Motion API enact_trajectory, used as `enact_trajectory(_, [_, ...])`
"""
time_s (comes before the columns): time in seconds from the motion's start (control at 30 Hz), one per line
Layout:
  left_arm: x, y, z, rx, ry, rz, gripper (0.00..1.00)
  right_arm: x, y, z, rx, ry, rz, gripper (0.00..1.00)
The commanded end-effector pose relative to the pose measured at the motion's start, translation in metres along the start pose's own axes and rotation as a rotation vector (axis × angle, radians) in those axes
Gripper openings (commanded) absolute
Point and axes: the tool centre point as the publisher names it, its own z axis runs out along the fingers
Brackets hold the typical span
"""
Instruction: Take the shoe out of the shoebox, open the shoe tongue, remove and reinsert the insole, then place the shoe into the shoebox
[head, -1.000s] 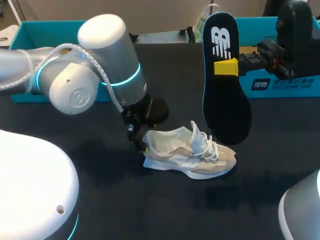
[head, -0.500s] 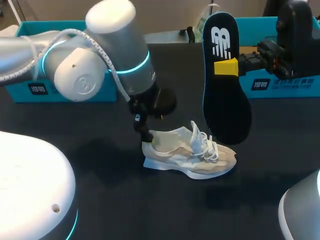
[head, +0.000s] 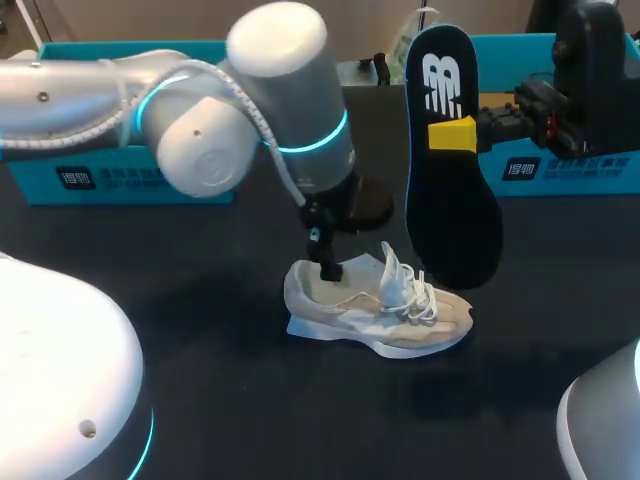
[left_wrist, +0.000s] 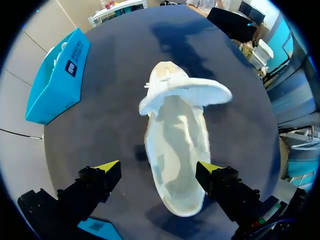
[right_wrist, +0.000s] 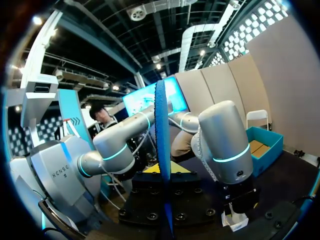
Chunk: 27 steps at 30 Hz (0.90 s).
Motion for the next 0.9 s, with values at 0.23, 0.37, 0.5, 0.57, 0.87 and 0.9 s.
enact_trajectory(0.23, [-0.010,-0.017,0.043,-0.024,0.036,-0.012,0.91,-0.002,0.001,0.002,0.004,0.002,0.001,0.00])
enact_trajectory(0.37, [-0.012,-0.014,0.049,-0.027,0.041,-0.029,0.82,-0.002,0.001,0.002,0.004,0.002,0.001,0.00])
enact_trajectory(0.5, [-0.013,-0.010,0.046,-0.016,0.042,-0.054,0.71,-0.002,0.001,0.002,0.004,0.002,0.001,0.00])
enact_trajectory(0.57, [-0.013,-0.008,0.044,-0.003,0.045,-0.062,0.69,-0.002,0.001,0.002,0.004,0.002,0.001,0.00])
enact_trajectory(0.87, [-0.007,-0.002,0.049,-0.015,0.074,-0.065,0.45,-0.002,0.001,0.002,0.004,0.002,0.001,0.00])
enact_trajectory(0.9, [-0.007,-0.002,0.051,-0.020,0.075,-0.067,0.44,-0.002,0.001,0.002,0.004,0.002,0.001,0.00])
